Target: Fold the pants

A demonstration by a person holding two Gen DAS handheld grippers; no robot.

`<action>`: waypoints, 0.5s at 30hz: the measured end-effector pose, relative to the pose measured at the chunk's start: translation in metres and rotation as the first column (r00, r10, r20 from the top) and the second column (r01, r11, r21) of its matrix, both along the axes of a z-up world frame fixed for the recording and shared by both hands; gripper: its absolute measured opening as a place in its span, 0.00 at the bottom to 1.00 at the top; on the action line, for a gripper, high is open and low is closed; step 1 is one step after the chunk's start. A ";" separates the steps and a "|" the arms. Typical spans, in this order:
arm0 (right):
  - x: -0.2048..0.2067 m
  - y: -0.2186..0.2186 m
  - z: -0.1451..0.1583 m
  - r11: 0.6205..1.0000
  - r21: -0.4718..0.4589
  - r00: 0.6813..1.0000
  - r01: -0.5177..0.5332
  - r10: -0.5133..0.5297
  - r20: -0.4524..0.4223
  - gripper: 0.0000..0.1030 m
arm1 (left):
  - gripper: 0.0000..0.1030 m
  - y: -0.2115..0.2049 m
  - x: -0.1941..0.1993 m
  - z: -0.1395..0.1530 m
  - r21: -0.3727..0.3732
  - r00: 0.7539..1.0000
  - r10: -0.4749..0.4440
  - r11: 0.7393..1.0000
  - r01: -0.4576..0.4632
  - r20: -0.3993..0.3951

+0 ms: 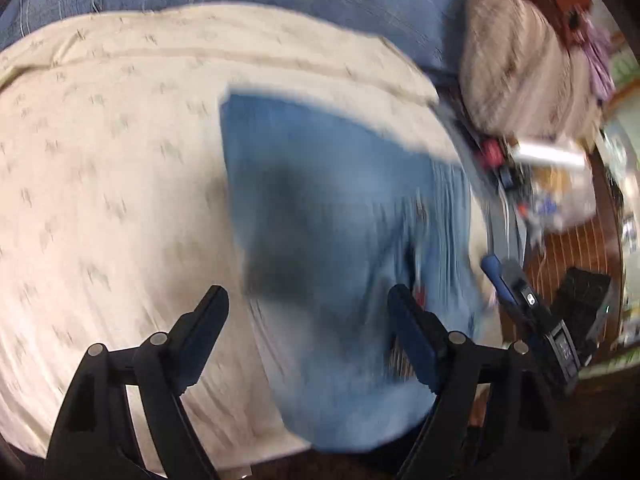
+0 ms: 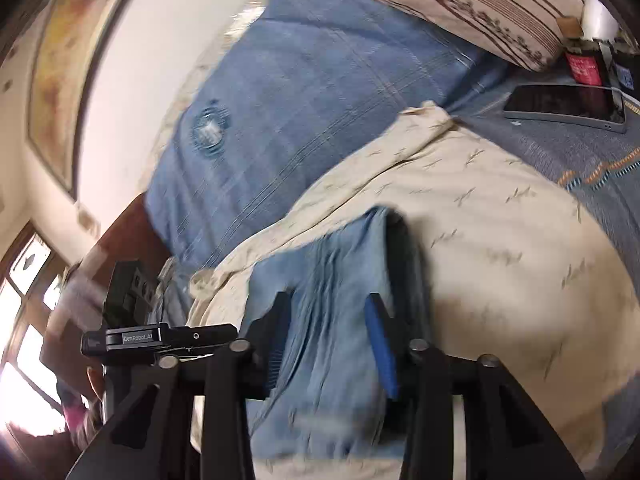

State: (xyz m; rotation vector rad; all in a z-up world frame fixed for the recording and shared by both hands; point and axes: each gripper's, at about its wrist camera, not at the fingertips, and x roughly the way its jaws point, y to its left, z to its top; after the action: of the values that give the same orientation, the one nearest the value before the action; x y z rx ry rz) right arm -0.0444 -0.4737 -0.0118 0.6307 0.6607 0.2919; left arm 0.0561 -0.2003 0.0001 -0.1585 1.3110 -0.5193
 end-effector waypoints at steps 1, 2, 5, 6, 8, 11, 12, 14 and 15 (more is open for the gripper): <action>0.001 0.009 -0.014 0.995 -0.101 0.997 0.010 -0.018 -0.074 0.39 | 0.81 -0.005 -0.008 -0.007 0.024 1.000 -0.009 1.000 0.009 0.017; 0.008 0.017 -0.027 0.985 -0.171 0.990 0.007 -0.030 -0.135 0.36 | 0.87 -0.011 -0.013 -0.013 0.048 0.999 -0.010 0.999 0.008 0.048; 0.006 0.017 -0.022 0.988 -0.153 0.991 0.032 -0.052 -0.126 0.36 | 0.94 -0.008 -0.014 -0.019 0.058 0.997 0.010 0.998 -0.015 0.082; 0.006 0.016 -0.015 0.988 -0.146 0.990 0.042 -0.061 -0.125 0.36 | 0.93 -0.004 -0.011 -0.016 0.046 0.998 0.016 0.999 -0.019 0.063; 0.003 0.010 0.002 0.990 -0.123 0.994 0.068 -0.078 -0.080 0.42 | 0.86 0.009 -0.007 -0.001 0.005 0.998 0.035 0.999 -0.035 0.047; 0.007 -0.003 0.018 0.993 -0.067 0.993 0.099 -0.102 -0.051 0.55 | 0.87 0.028 -0.002 0.026 -0.045 0.987 0.088 0.996 -0.083 0.133; 0.010 -0.006 0.019 0.994 -0.049 0.993 0.101 -0.104 -0.053 0.65 | 0.87 0.029 0.001 0.029 -0.053 0.986 0.095 0.995 -0.088 0.136; 0.021 -0.008 0.017 0.996 -0.015 0.994 0.086 -0.087 -0.064 0.68 | 0.87 0.028 0.005 0.025 -0.063 0.990 0.095 0.994 -0.089 0.105; 0.025 -0.009 0.014 0.997 -0.004 0.994 0.079 -0.079 -0.074 0.68 | 0.87 0.027 0.004 0.021 -0.064 0.992 0.094 0.994 -0.089 0.085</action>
State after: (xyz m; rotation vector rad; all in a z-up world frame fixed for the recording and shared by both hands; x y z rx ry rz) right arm -0.0193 -0.4827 0.0024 0.6672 0.7049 0.1953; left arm 0.0606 -0.1731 0.0209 -0.2424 1.1966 -0.4828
